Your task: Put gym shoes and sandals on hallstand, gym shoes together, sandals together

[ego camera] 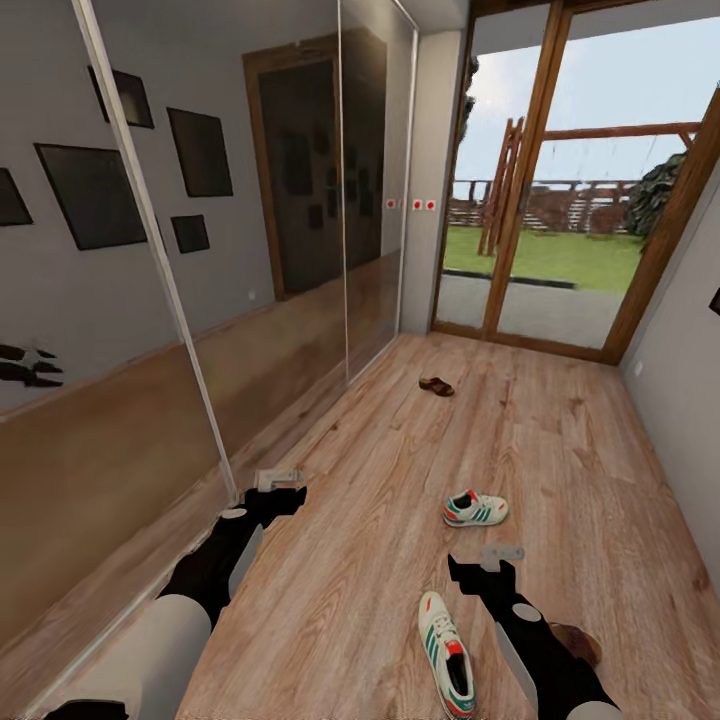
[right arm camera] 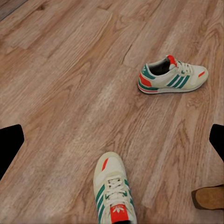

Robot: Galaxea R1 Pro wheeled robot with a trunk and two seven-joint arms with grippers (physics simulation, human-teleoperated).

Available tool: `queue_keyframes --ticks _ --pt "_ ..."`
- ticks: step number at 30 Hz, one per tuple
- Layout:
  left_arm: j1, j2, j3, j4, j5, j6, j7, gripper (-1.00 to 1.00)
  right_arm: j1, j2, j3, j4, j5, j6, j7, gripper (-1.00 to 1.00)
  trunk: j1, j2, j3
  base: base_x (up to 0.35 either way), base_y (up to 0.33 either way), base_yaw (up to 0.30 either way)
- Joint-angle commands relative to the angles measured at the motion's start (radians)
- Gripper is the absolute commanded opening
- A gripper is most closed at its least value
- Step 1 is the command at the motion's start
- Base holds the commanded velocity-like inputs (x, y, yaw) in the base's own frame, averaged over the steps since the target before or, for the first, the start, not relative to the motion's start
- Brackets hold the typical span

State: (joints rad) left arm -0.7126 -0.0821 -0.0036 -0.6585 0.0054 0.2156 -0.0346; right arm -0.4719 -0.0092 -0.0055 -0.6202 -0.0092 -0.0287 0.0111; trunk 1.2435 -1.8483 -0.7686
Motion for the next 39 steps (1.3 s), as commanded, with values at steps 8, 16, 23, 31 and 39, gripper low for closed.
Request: queue_keyframes --ticks 8,16,23,31,39 --pt "-0.001 -0.019 0.001 -0.01 0.002 0.005 -0.015 1.0 -0.001 0.0 -0.001 0.0 -0.001 -0.003 0.001 1.0 0.031 -0.057 -0.039 0.0 0.0 -0.046" --pt "-0.001 -0.018 0.001 -0.01 0.002 0.005 -0.016 1.0 -0.001 0.0 0.001 -0.001 0.0 -0.004 0.0 1.0 0.061 -0.113 -0.077 0.0 0.0 -0.047" --pt "-0.001 -0.018 0.002 -0.01 0.002 0.005 -0.016 1.0 -0.001 0.0 0.001 -0.001 0.0 -0.004 0.001 1.0 0.088 -0.162 -0.111 0.0 0.0 -0.002" --pt "-0.001 -0.017 0.002 -0.01 0.002 0.005 -0.016 1.0 -0.001 0.0 0.001 -0.001 0.0 -0.004 0.001 1.0 0.119 -0.218 -0.149 0.0 0.0 0.0" --pt "-0.001 -0.017 0.002 -0.01 0.002 0.005 -0.016 1.0 -0.001 0.0 0.001 0.0 0.0 -0.004 0.001 1.0 0.149 -0.274 -0.187 0.0 0.0 0.0"
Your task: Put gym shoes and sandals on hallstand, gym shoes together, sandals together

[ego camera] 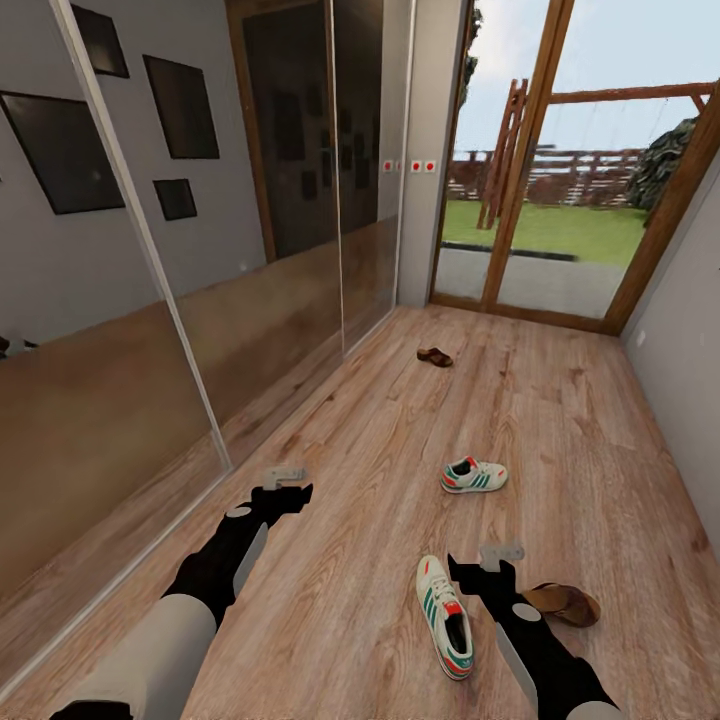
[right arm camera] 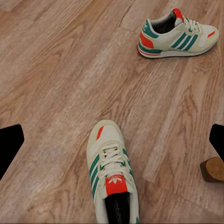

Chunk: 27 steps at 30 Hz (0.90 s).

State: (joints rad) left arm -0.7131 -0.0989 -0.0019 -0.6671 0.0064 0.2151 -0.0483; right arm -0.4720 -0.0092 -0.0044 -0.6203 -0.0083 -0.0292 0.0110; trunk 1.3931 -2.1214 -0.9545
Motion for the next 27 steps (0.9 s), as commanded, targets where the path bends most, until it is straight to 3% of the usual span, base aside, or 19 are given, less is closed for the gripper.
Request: queue_keyframes --ticks 1,27 --pt "0.0 0.0 0.0 -0.002 0.001 0.006 -0.002 1.0 0.0 0.0 -0.001 0.001 -0.001 -0.003 0.001 1.0 0.004 -0.008 -0.006 0.0 0.0 0.0" --pt "0.0 -0.001 0.0 -0.002 0.001 0.006 -0.002 1.0 0.0 0.0 -0.001 0.0 -0.001 -0.003 0.001 1.0 0.103 -0.19 -0.13 0.0 0.0 0.0"
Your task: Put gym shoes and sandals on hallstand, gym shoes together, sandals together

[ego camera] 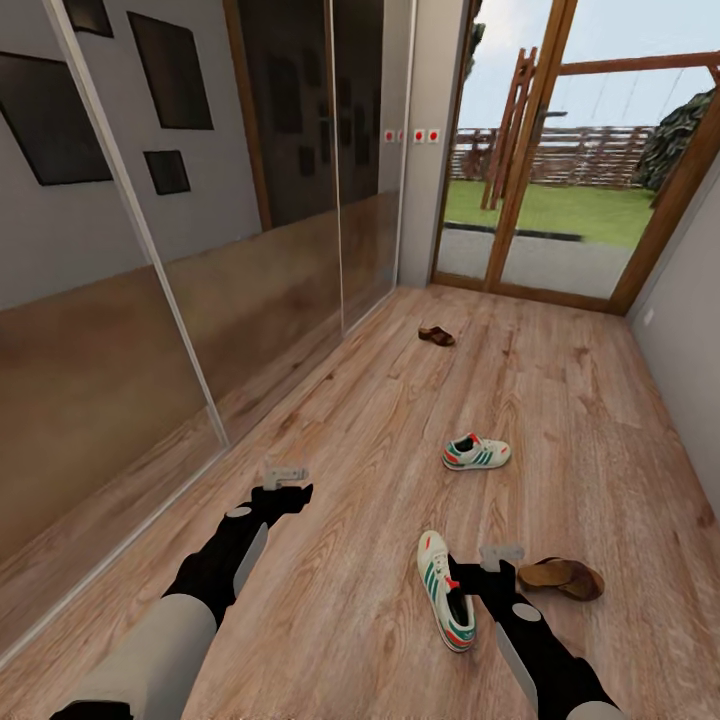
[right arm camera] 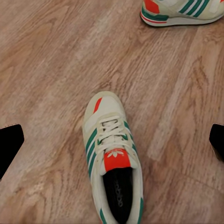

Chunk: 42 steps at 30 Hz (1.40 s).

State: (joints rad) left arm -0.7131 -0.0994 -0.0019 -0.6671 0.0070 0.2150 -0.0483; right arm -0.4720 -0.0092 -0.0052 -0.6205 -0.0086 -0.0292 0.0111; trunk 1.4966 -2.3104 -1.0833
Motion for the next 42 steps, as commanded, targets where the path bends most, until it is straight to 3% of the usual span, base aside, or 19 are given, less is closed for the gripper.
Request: queue_keyframes --ticks 1,27,42 --pt "0.0 0.0 0.0 -0.002 0.001 0.006 -0.002 1.0 0.0 0.0 0.0 0.0 -0.001 -0.003 0.001 1.0 0.004 -0.008 -0.006 0.0 0.0 0.0" --pt "0.0 0.0 0.0 -0.002 0.001 0.006 -0.002 1.0 0.0 0.0 0.0 0.001 -0.001 -0.003 0.001 1.0 0.103 -0.19 -0.13 0.0 0.0 0.0" --pt "0.0 0.0 0.0 -0.002 0.001 0.006 -0.002 1.0 0.0 0.0 0.0 0.001 -0.001 -0.003 0.001 1.0 0.11 -0.193 -0.212 0.0 0.0 0.0"
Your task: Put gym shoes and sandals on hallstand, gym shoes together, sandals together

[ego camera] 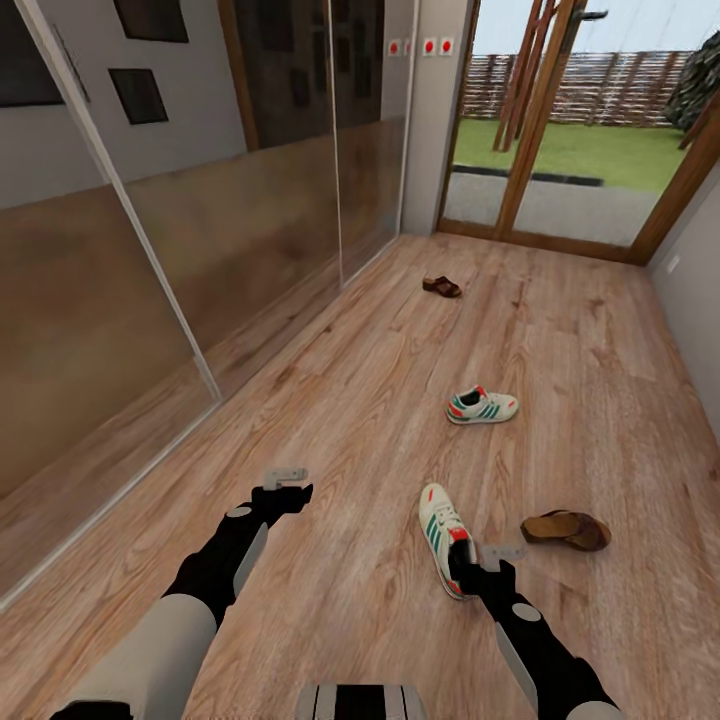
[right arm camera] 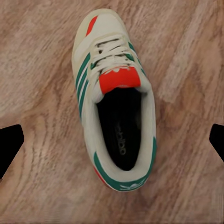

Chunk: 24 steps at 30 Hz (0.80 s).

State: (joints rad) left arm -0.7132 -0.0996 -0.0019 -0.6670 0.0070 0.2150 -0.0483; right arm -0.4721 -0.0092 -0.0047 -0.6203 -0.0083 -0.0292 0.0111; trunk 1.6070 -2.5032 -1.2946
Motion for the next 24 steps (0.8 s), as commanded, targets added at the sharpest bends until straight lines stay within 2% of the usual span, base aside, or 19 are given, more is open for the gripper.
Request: queue_keyframes --ticks 1,24 --pt "0.0 0.0 0.0 -0.002 0.001 0.006 -0.002 1.0 0.0 0.0 -0.001 0.0 -0.001 -0.003 0.001 1.0 0.0 -0.001 -0.006 0.0 0.0 0.0" --pt "0.0 0.0 0.0 -0.002 0.001 0.006 -0.002 1.0 0.0 0.0 -0.001 0.0 -0.001 -0.003 0.001 1.0 0.011 -0.006 -0.133 0.0 0.0 0.0"
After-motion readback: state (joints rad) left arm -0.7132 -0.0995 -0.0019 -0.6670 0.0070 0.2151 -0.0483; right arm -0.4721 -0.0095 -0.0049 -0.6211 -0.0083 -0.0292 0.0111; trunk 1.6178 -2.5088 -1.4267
